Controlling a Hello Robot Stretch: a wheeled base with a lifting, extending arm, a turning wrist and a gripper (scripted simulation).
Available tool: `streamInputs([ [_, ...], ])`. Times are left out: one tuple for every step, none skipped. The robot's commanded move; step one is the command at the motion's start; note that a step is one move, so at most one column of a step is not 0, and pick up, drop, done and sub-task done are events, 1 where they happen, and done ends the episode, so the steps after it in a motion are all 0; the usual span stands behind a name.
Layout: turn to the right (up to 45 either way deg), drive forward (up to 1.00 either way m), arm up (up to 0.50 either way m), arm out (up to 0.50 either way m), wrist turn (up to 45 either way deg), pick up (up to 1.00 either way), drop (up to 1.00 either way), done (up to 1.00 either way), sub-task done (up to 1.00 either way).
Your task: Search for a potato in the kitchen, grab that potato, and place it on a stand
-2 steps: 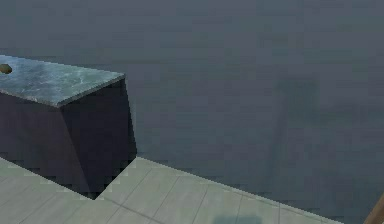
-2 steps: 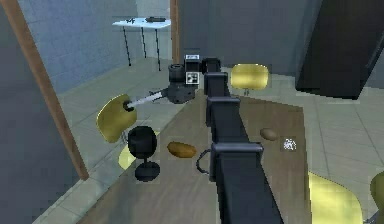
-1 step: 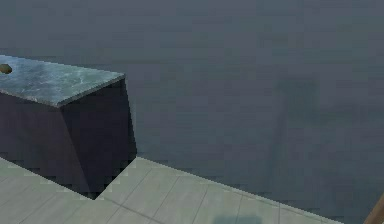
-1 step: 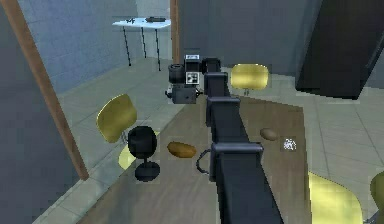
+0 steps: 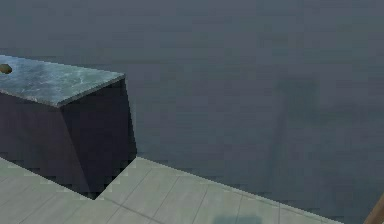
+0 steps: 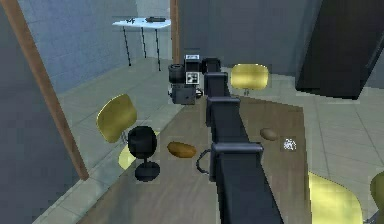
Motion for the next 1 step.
streamInputs([
  [0.0,0.00,-0.30,0.00,0.0,0.00,0.00,0.00,0.00],
])
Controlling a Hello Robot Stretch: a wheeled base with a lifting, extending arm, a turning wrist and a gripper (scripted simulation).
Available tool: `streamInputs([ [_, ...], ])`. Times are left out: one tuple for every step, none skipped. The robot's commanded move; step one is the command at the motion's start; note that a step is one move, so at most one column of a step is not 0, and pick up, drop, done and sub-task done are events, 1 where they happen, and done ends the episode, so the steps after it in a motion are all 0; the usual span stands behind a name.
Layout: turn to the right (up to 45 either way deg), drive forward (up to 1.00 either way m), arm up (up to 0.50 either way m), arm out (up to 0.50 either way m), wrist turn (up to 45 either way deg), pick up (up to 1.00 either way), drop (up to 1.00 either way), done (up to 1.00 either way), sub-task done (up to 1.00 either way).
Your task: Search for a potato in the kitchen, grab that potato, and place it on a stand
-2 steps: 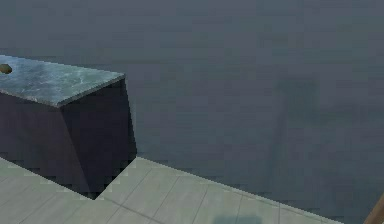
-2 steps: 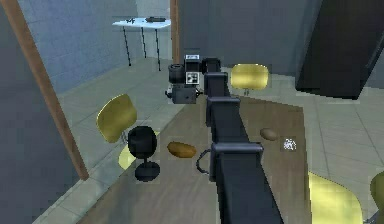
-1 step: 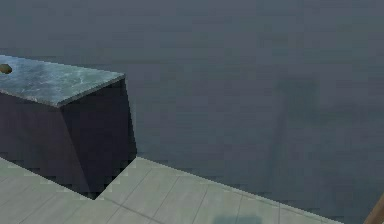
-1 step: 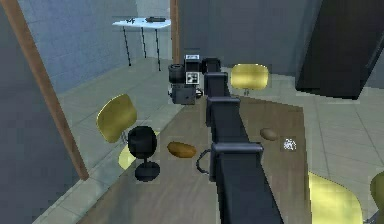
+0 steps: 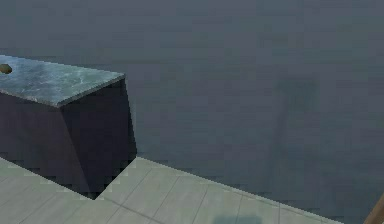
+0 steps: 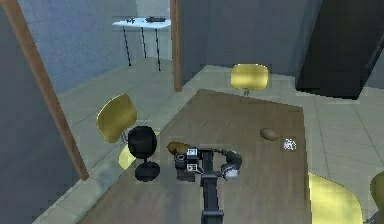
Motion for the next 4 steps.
streamInputs([
  [0.0,0.00,0.00,0.00,0.0,1.00,0.00,0.00,0.00],
  [0.0,0.00,0.10,0.00,0.0,0.00,0.00,0.00,0.00],
  [0.0,0.00,0.22,0.00,0.0,0.00,0.00,0.00,0.00],
  [0.0,0.00,0.00,0.00,-45.0,0.00,0.00,0.00,0.00],
])
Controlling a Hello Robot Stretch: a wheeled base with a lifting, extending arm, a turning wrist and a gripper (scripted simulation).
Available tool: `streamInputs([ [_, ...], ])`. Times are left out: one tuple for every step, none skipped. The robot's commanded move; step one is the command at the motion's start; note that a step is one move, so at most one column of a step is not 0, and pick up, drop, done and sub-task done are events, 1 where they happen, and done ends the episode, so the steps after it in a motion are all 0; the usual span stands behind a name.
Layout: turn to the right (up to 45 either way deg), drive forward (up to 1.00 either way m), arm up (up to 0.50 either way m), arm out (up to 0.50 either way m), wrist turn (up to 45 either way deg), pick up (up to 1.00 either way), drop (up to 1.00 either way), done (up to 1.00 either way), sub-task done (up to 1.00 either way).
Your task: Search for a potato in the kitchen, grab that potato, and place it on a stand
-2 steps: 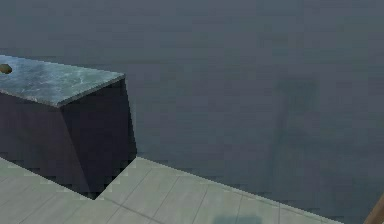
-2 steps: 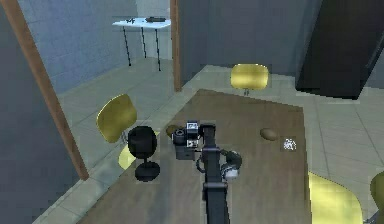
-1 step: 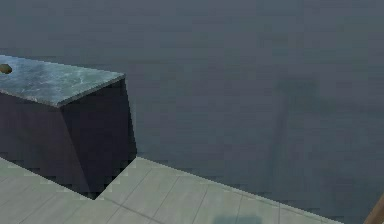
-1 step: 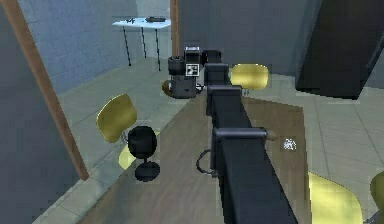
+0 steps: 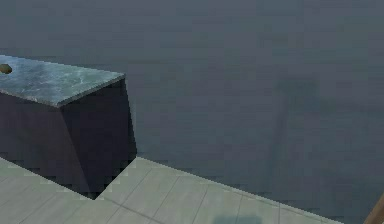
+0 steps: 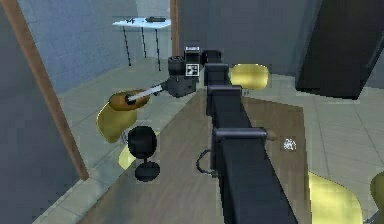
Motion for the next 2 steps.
streamInputs([
  [0.0,0.00,0.00,0.00,-45.0,0.00,0.00,0.00,0.00],
  [0.0,0.00,0.00,0.00,-42.0,0.00,0.00,0.00,0.00],
])
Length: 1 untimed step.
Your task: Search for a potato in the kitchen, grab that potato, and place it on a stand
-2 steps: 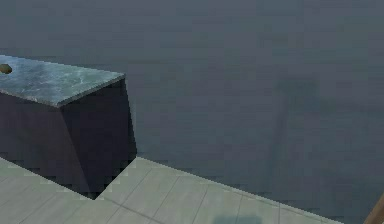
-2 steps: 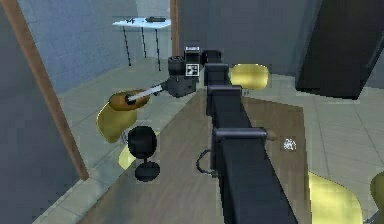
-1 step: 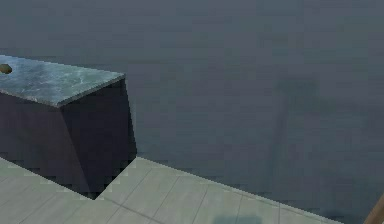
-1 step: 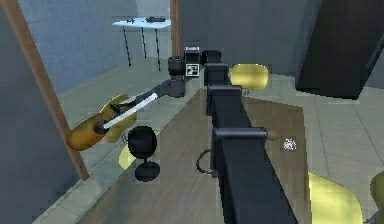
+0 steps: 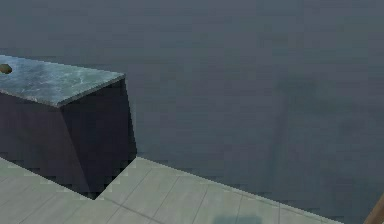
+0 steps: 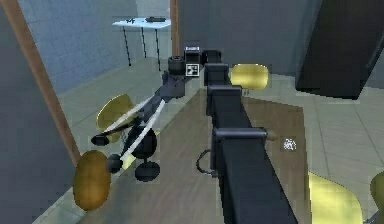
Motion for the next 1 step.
streamInputs([
  [0.0,0.00,0.00,-0.36,0.0,0.00,0.00,0.00,0.00],
])
